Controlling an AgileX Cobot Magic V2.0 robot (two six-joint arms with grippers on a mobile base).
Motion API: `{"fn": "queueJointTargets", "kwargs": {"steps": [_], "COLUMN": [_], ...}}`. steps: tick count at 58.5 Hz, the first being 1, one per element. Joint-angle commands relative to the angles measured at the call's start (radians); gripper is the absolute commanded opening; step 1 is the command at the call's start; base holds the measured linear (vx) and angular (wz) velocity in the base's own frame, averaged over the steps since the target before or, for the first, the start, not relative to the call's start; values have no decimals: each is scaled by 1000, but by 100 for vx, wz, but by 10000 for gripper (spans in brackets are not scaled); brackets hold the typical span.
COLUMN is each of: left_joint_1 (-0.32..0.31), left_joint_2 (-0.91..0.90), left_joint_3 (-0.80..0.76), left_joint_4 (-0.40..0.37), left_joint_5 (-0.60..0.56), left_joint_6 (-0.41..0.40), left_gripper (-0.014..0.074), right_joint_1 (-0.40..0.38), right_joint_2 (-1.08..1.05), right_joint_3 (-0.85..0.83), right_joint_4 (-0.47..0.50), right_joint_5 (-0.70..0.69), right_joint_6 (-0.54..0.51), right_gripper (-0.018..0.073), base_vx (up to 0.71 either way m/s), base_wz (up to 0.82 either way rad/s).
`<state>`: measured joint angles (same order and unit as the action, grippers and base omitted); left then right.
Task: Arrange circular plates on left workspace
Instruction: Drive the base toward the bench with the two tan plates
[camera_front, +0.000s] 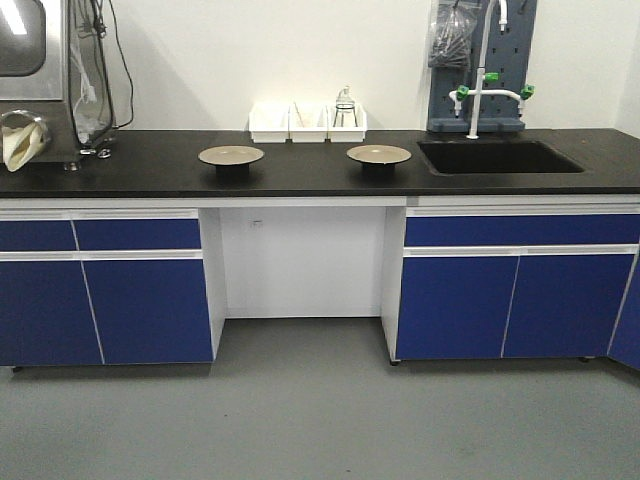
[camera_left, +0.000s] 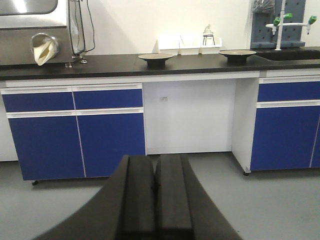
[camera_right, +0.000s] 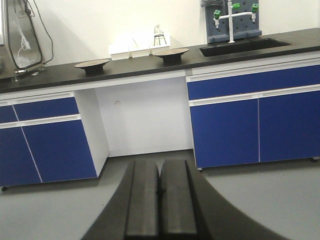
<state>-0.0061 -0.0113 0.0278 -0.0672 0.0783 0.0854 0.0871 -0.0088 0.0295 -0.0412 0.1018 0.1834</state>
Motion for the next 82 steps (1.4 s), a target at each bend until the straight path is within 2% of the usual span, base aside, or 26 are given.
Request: {"fn": "queueJointTargets", "kwargs": {"steps": [1,40,82], "left_joint_1": [-2,-2,-2], "left_joint_2": [-15,-15,-15], "left_joint_3": [12,12,12], "left_joint_4": [-1,-1,-1], "left_joint_5": [-78,-78,-78], "left_joint_6": [-10,-10,-10], "left_gripper": [2,2,2], "right_joint_1": [-2,-2,-2], "right_joint_2": [-16,-16,-16], "right_joint_3": [6,6,6], "right_joint_4": [-1,-1,-1], "right_joint_5": [-78,-78,-78], "right_joint_6": [-5,-5,-5], "right_gripper": [-5,-5,-5], "base_vx": [4,13,34], "base_wz": [10,0,-2]}}
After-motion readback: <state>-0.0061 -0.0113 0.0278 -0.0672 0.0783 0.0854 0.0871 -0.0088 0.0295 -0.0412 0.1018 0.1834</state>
